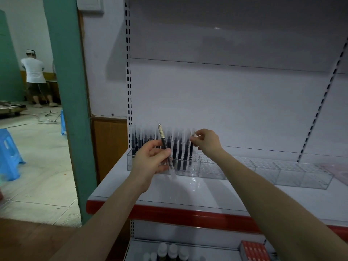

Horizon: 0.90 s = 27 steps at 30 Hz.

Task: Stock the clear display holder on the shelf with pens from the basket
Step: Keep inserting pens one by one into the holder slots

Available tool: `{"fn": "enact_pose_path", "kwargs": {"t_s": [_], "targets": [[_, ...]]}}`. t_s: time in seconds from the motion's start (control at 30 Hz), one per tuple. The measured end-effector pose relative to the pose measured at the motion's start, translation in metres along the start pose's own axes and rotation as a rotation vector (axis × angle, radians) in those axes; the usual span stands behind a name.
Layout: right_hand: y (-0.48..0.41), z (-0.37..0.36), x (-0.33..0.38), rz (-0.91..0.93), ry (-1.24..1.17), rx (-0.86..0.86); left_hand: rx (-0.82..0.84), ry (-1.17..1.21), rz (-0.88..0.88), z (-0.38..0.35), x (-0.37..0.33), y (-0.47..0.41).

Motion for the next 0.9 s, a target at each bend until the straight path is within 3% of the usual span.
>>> {"fn": "enact_pose_path", "kwargs": {"t_s": [0.13, 0.2, 0.37, 0.47, 0.73, 0.9], "targets": [[0.025, 0.016, 0.007, 0.063, -0.119, -0.172, -0.042, 0.05, 0.039, -0.004, 0.003, -0.006], [0.044, 0.018, 0.012, 0.1, -0.212, -0.174, -0.053, 0.071, 0.048, -0.009, 0.004, -0.008], [0.08, 0.006, 0.011, 0.005, -0.375, 0.214, -0.056, 0.097, 0.018, -0.026, 0.002, -0.007], [0.086, 0.006, 0.005, -0.049, -0.545, 0.283, -0.034, 0.099, 0.002, -0.035, -0.001, -0.004], [0.082, 0.023, -0.01, -0.202, -0.921, 0.255, -0.051, 0.161, -0.005, -0.029, -0.008, 0.003], [0.068, 0.028, -0.008, -0.255, -1.297, 0.128, 0.044, -0.136, -0.05, -0.034, 0.0, 0.015]]}}
Point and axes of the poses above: each hand's wrist, its own y-axis away from the middle knuckle, its own z-axis out of the back of the hand, x = y × z, the point moved 5 cm from there along -y, towards the middle knuckle, and after that the axes turned 4 degrees about x, right-handed, at the moved point
